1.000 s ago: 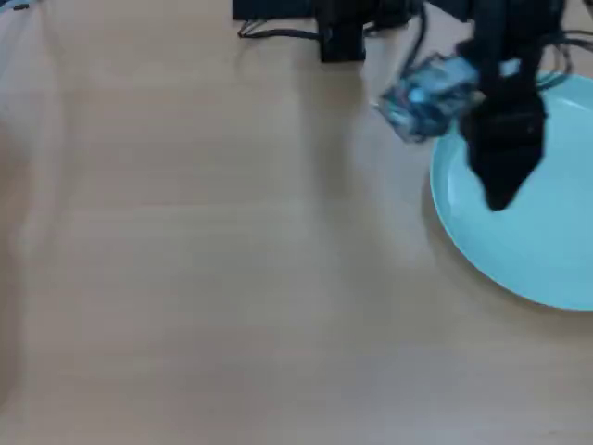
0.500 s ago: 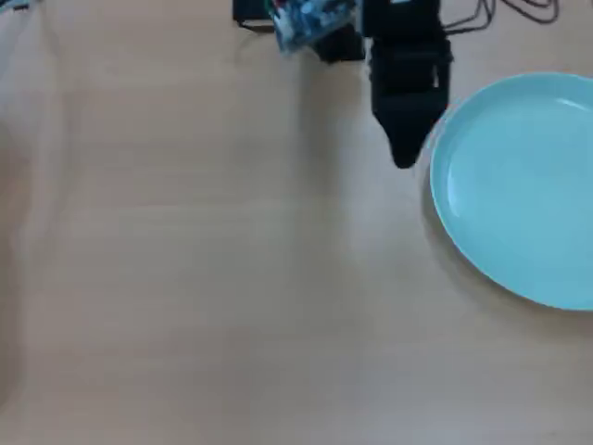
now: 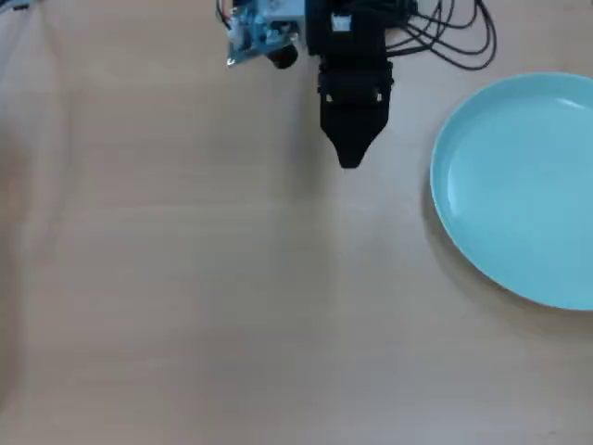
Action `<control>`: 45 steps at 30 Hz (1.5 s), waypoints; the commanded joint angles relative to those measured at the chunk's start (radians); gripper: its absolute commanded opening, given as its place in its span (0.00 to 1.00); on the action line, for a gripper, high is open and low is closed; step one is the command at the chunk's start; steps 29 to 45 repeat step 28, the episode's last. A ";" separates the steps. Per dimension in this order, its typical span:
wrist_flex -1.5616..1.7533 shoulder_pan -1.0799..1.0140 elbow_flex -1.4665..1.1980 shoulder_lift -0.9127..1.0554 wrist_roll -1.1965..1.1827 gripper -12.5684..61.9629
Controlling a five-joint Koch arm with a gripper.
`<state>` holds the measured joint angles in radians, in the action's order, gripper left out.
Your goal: Move the green bowl from right to left
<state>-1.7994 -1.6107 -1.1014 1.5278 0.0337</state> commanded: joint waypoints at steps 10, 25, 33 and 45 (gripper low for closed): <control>0.069 -0.014 -0.017 0.067 0.015 0.51; 0.080 -0.014 -0.058 0.061 0.017 0.51; 0.080 -0.014 -0.057 0.061 0.017 0.51; 0.080 -0.014 -0.057 0.061 0.017 0.51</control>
